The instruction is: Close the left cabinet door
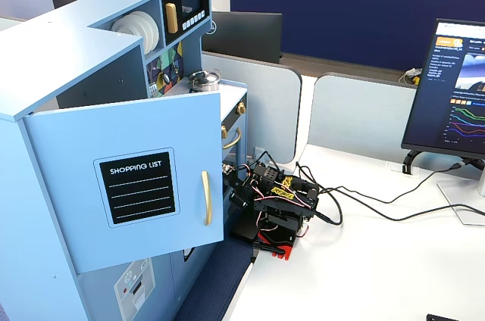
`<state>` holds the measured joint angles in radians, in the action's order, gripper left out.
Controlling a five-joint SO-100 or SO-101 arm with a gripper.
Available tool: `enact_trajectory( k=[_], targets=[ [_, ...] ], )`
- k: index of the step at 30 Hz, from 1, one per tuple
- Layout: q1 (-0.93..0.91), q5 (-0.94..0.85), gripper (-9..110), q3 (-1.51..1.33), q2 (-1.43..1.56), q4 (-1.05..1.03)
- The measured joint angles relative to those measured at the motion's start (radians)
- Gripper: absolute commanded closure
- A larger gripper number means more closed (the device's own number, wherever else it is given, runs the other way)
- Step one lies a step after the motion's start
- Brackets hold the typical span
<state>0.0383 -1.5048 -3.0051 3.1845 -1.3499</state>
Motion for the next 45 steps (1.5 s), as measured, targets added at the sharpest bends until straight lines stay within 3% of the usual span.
enact_trajectory(
  k=[15,19,25,45],
  targets=[
    [0.051,-0.002,101,0.0,0.0,0.0],
    [0.202,-0.005,101,0.0,-0.003,0.038],
    [0.449,-0.104,101,0.06,-0.005,0.267],
    [1.058,-0.466,101,0.675,-0.247,0.666]
  ],
)
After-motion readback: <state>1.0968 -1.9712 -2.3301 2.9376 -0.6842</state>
